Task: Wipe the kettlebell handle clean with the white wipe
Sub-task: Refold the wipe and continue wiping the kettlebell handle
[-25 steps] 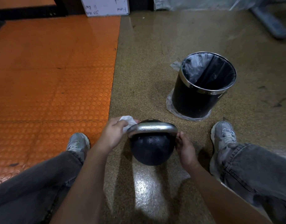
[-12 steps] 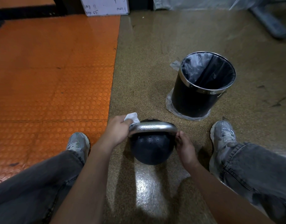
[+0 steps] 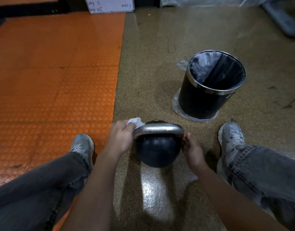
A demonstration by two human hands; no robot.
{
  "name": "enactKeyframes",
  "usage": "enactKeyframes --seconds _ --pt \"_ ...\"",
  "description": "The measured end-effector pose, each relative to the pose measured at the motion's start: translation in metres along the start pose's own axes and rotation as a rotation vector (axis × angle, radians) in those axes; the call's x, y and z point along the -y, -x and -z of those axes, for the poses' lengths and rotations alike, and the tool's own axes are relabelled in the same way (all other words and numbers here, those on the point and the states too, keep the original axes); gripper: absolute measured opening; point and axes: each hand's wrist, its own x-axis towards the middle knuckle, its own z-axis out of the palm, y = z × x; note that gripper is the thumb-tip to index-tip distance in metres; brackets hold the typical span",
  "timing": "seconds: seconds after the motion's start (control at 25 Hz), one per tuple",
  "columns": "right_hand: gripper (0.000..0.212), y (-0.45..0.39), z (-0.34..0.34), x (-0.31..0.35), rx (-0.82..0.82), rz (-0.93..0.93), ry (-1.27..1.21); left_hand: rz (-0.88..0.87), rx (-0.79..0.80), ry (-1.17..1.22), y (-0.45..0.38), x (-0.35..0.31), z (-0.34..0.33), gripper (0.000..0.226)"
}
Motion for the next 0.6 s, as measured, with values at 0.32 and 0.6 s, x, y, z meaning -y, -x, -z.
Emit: enactKeyframes --seconds 0.32,0.6 --pt "0.034 -0.002 0.002 -0.002 -0.023 -0.01 -0.012 -0.022 -0.014 0.003 -0.001 0.022 -0.011 0.036" --pt "0.034 -0.001 0.003 -0.006 0.003 -0.007 -0.001 -0.07 -0.048 -0.014 0.0 0.014 -0.015 0.032"
